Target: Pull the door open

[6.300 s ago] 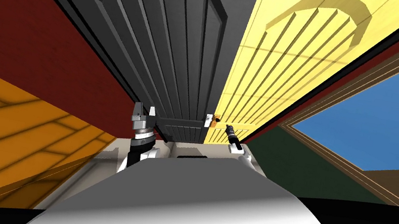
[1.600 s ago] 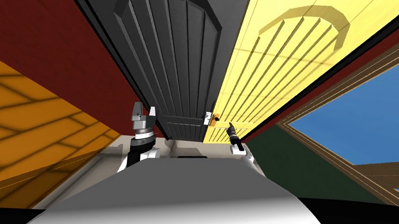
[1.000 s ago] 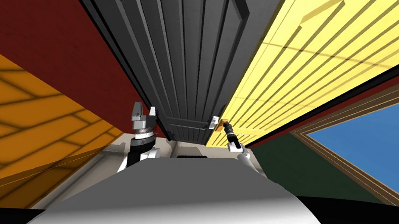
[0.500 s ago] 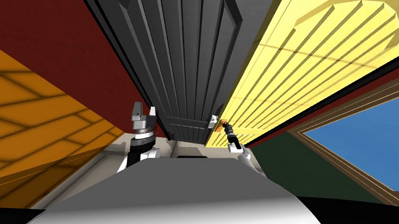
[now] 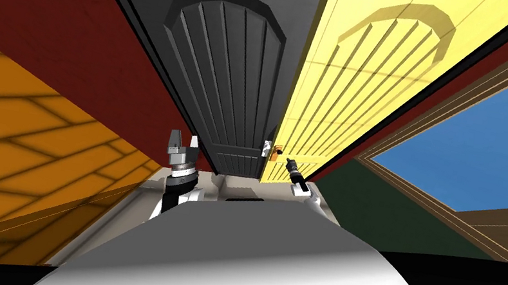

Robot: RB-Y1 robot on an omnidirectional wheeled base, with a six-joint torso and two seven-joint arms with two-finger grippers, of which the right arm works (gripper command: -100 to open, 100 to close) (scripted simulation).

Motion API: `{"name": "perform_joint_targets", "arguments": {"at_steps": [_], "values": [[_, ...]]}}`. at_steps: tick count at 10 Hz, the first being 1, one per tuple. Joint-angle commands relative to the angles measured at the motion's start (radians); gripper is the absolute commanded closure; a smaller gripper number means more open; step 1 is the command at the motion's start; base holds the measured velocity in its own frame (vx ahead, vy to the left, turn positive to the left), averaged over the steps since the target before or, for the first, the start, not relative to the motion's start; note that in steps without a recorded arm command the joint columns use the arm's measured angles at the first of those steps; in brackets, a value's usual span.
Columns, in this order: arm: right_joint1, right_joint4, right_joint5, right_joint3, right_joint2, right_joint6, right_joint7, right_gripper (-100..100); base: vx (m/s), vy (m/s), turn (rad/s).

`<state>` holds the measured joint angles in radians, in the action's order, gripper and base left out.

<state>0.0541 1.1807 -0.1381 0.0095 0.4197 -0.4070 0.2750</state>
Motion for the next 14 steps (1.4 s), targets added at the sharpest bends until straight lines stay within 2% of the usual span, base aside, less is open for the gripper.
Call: {"name": "perform_joint_targets", "arguments": {"at_steps": [1,3,4,5,7,10,13,14], "values": [[0.008,0.027,0.0,0.019,0.007,0.0,0.014,-100,-0.181,0.03,0.045],[0.015,0.048,0.001,0.039,0.011,-0.004,0.024,-100,-0.177,0.066,0.043],[0.011,0.039,0.001,0.033,0.009,-0.005,0.019,-100,-0.068,0.029,0.0],[0.019,0.013,-0.002,0.007,0.015,-0.001,0.013,-100,0.007,-0.095,-0.144],[0.019,-0.001,-0.003,-0.006,0.016,0.0,0.009,-100,0.045,-0.11,-0.081],[0.003,-0.017,-0.002,-0.015,0.007,0.0,0.0,-100,0.155,-0.04,0.025],[-0.027,-0.008,0.003,0.003,-0.013,-0.003,-0.003,-100,0.203,0.091,0.125],[-0.017,-0.008,0.002,-0.001,-0.009,-0.002,-0.002,-100,0.088,0.052,0.024]]}}
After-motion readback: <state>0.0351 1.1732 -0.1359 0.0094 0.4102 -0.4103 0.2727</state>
